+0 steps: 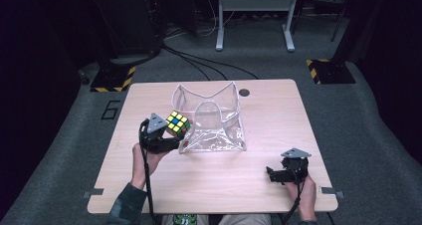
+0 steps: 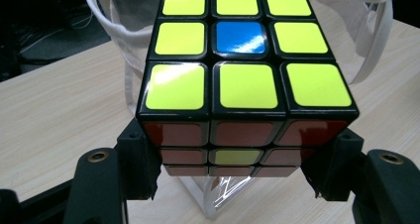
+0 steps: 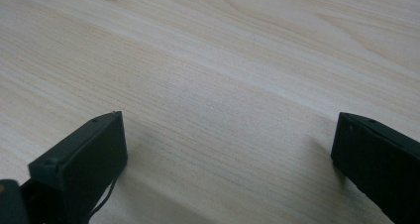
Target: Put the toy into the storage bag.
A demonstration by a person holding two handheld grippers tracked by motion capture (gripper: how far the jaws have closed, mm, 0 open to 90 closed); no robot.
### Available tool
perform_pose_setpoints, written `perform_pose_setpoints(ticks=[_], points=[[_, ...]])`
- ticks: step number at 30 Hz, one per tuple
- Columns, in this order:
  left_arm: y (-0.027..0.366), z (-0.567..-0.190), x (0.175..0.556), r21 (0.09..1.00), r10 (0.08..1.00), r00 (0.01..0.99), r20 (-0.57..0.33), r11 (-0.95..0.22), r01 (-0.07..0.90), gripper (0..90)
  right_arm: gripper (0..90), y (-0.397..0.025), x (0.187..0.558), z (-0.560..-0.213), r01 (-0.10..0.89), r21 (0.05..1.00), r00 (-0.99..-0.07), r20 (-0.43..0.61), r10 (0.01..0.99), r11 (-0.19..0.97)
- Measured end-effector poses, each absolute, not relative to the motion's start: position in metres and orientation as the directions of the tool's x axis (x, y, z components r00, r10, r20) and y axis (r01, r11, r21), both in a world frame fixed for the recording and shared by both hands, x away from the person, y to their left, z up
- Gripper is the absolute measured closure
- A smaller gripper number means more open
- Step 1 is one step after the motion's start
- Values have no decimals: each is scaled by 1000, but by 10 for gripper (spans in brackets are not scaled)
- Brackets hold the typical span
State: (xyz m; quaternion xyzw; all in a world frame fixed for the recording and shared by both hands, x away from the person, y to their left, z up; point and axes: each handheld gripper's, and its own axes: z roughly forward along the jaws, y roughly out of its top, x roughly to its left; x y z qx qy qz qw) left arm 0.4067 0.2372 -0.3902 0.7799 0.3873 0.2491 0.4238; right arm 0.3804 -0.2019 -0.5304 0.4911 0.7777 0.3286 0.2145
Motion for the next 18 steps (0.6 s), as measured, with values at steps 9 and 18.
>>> perform_pose_setpoints(ticks=[9, 18], points=[[232, -376, 410, 857, 805, 588, 81, -358, 372, 342, 1, -202, 380, -530, 623, 722, -426, -11, 905, 302], [230, -366, 411, 865, 800, 593, 86, -355, 354, 342, 1, -202, 380, -530, 623, 722, -426, -11, 905, 302]])
